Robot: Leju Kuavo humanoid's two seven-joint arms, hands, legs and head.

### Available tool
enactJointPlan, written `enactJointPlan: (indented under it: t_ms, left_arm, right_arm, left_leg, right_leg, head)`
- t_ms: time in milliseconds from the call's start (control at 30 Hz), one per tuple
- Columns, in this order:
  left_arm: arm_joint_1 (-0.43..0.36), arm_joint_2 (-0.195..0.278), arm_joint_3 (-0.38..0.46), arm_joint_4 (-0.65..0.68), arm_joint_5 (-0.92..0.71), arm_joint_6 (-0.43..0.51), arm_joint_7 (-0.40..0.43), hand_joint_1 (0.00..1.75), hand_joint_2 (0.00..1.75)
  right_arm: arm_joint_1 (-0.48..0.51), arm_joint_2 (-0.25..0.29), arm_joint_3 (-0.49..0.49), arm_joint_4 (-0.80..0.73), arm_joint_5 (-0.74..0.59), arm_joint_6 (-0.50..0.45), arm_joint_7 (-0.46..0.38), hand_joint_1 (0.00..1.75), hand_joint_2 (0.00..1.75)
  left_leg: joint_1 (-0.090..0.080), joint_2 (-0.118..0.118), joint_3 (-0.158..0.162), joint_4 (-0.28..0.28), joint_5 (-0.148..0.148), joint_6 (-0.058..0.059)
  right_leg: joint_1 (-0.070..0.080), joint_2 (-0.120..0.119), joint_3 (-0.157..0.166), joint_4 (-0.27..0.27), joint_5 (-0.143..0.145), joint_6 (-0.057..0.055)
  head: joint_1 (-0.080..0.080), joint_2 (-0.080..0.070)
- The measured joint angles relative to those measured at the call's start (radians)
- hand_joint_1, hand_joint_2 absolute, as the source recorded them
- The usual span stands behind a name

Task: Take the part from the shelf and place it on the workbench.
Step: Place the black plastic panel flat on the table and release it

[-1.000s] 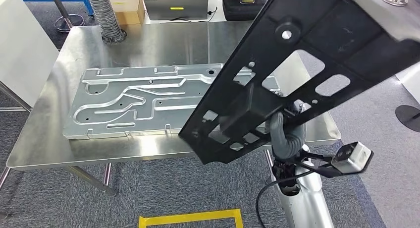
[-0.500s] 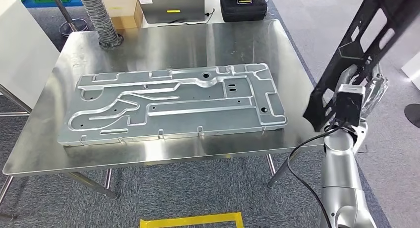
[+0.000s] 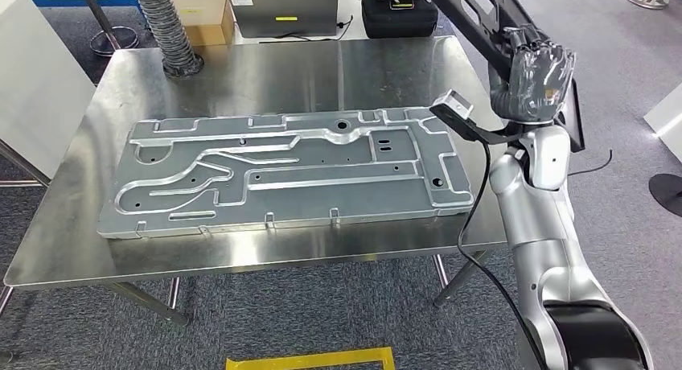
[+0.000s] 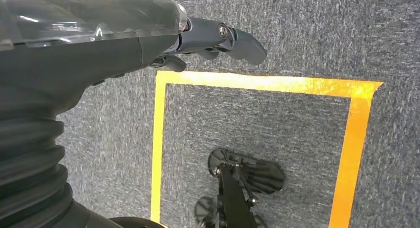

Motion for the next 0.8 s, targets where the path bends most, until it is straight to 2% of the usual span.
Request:
enactJointPlan:
  t_ms: [33, 67, 100, 133, 167, 200, 267, 367, 400, 433, 500, 533, 567, 600, 667, 700, 733, 800]
  left_arm:
    - [0.0, 0.0, -0.001, 0.0, 0.0, 0.0, 0.0, 0.0, 1.75]
    - [0.0, 0.0, -0.002, 0.0, 0.0, -0.001, 0.0, 0.0, 1.75]
    - [-0.001, 0.0, -0.003, 0.0, 0.0, -0.002, 0.0, 0.0, 1.75]
    - [-0.002, -0.001, -0.006, 0.0, 0.0, -0.004, -0.001, 0.0, 1.75]
    - [-0.003, -0.001, -0.009, 0.0, -0.001, -0.006, -0.001, 0.0, 1.75]
    - [-0.006, -0.001, -0.013, 0.0, -0.001, -0.008, 0.0, 0.0, 1.75]
    - [-0.01, -0.001, -0.021, 0.0, -0.001, -0.01, 0.004, 0.0, 1.75]
    - [-0.02, -0.001, -0.029, 0.0, -0.002, -0.011, 0.01, 0.0, 1.75]
    - [-0.024, -0.001, -0.031, 0.0, -0.002, -0.011, 0.012, 0.0, 1.75]
    - [-0.027, -0.001, -0.034, 0.0, -0.002, -0.012, 0.012, 0.0, 1.75]
    - [-0.031, -0.002, -0.041, 0.0, -0.002, -0.012, 0.015, 0.0, 1.75]
    - [-0.032, -0.002, -0.044, 0.0, -0.002, -0.012, 0.017, 0.0, 1.75]
    - [-0.032, -0.002, -0.047, 0.0, -0.002, -0.012, 0.019, 0.0, 1.75]
    - [-0.033, -0.002, -0.049, 0.0, -0.002, -0.012, 0.021, 0.0, 1.75]
    - [-0.035, -0.001, -0.051, 0.0, -0.001, -0.012, 0.022, 0.0, 1.75]
    - [-0.037, 0.0, -0.051, 0.0, -0.001, -0.012, 0.022, 0.0, 1.75]
    - [-0.038, 0.0, -0.052, 0.0, -0.001, -0.012, 0.022, 0.0, 1.75]
    - [-0.039, 0.001, -0.054, 0.0, -0.001, -0.013, 0.022, 0.0, 1.75]
  right_arm:
    - [-0.023, 0.0, 0.017, 0.024, -0.002, 0.015, 0.002, 1.75, 1.75]
    - [-0.044, 0.0, 0.034, 0.047, -0.003, 0.035, 0.004, 1.75, 1.75]
    - [-0.065, 0.001, 0.051, 0.07, -0.001, 0.058, 0.005, 1.75, 1.75]
    - [-0.085, 0.001, 0.066, 0.092, 0.001, 0.079, 0.005, 1.75, 1.75]
    - [-0.105, 0.002, 0.084, 0.116, 0.005, 0.102, 0.005, 1.75, 1.75]
    - [-0.122, 0.004, 0.102, 0.14, 0.01, 0.124, 0.005, 1.75, 1.75]
    - [-0.143, 0.011, 0.141, 0.195, 0.023, 0.164, 0.008, 1.75, 1.75]
    - [-0.154, 0.027, 0.197, 0.273, 0.04, 0.215, 0.013, 1.75, 1.75]
    - [-0.158, 0.034, 0.212, 0.296, 0.042, 0.228, 0.013, 1.75, 1.75]
    - [-0.161, 0.043, 0.225, 0.319, 0.043, 0.236, 0.012, 1.75, 1.75]
    - [-0.162, 0.065, 0.25, 0.369, 0.046, 0.249, 0.009, 1.75, 1.75]
    - [-0.159, 0.076, 0.264, 0.395, 0.051, 0.258, 0.007, 1.75, 1.75]
    - [-0.156, 0.089, 0.278, 0.421, 0.059, 0.27, 0.007, 1.75, 1.75]
    - [-0.153, 0.101, 0.294, 0.444, 0.068, 0.284, 0.007, 1.75, 1.75]
    - [-0.15, 0.126, 0.325, 0.485, 0.088, 0.305, 0.008, 1.75, 1.75]
    - [-0.15, 0.138, 0.34, 0.503, 0.097, 0.312, 0.011, 1.75, 1.75]
    - [-0.151, 0.148, 0.353, 0.52, 0.108, 0.317, 0.015, 1.75, 1.75]
    - [-0.151, 0.164, 0.377, 0.547, 0.129, 0.321, 0.028, 1.75, 1.75]
  left_leg:
    - [0.0, 0.0, 0.001, 0.001, -0.001, -0.001]
    - [0.001, 0.0, 0.002, 0.001, -0.003, -0.003]
    - [0.001, -0.001, 0.005, 0.002, -0.005, -0.006]
    - [0.002, -0.002, 0.007, 0.004, -0.007, -0.009]
    - [0.001, -0.003, 0.007, 0.006, -0.01, -0.014]
    - [0.0, -0.003, 0.007, 0.007, -0.012, -0.019]
    - [-0.001, -0.004, 0.007, 0.007, -0.014, -0.03]
    - [0.003, -0.002, 0.0, 0.024, -0.028, -0.047]
    - [0.004, -0.001, -0.015, 0.058, -0.048, -0.05]
    - [0.004, 0.0, -0.043, 0.114, -0.076, -0.053]
    - [0.005, 0.001, -0.114, 0.251, -0.128, -0.055]
    - [0.005, 0.001, -0.139, 0.294, -0.134, -0.055]
    - [0.005, 0.001, -0.148, 0.299, -0.122, -0.054]
    - [0.004, 0.001, -0.135, 0.262, -0.091, -0.051]
    - [0.002, 0.001, -0.074, 0.122, -0.018, -0.042]
    - [0.0, 0.0, -0.047, 0.064, 0.003, -0.038]
    - [-0.002, 0.0, -0.031, 0.03, 0.011, -0.035]
    - [-0.004, -0.002, -0.026, 0.016, 0.009, -0.029]
  right_leg:
    - [-0.003, -0.001, -0.02, 0.032, -0.001, 0.003]
    - [-0.005, -0.003, -0.02, 0.023, 0.018, 0.005]
    - [-0.008, -0.005, 0.002, -0.029, 0.054, 0.005]
    - [-0.009, -0.007, 0.035, -0.105, 0.094, 0.004]
    - [-0.008, -0.008, 0.067, -0.176, 0.123, 0.002]
    - [-0.006, -0.008, 0.09, -0.228, 0.141, -0.002]
    - [0.002, -0.008, 0.103, -0.255, 0.141, -0.012]
    - [0.001, -0.008, 0.106, -0.262, 0.144, -0.033]
    - [-0.001, -0.008, 0.108, -0.266, 0.145, -0.04]
    - [0.0, -0.009, 0.109, -0.267, 0.146, -0.045]
    - [0.004, -0.008, 0.11, -0.267, 0.144, -0.051]
    - [0.006, -0.007, 0.111, -0.266, 0.143, -0.053]
    - [0.008, -0.006, 0.112, -0.266, 0.141, -0.054]
    - [0.01, -0.004, 0.114, -0.264, 0.139, -0.054]
    - [0.013, -0.002, 0.118, -0.261, 0.133, -0.051]
    - [0.015, -0.001, 0.119, -0.259, 0.13, -0.048]
    - [0.017, -0.001, 0.118, -0.257, 0.128, -0.045]
    - [0.017, -0.001, 0.117, -0.257, 0.127, -0.036]
  head:
    - [0.0, 0.0]
    - [0.0, 0.0]
    - [0.0, 0.0]
    - [0.0, 0.0]
    - [0.0, 0.0]
    - [0.0, 0.0]
    - [0.0, 0.0]
    - [0.0, 0.0]
    - [0.0, 0.0]
    - [0.0, 0.0]
    - [0.0, 0.0]
    - [0.0, 0.0]
    - [0.0, 0.0]
    - [0.0, 0.0]
    - [0.0, 0.0]
    - [0.0, 0.0]
    - [0.0, 0.0]
    - [0.0, 0.0]
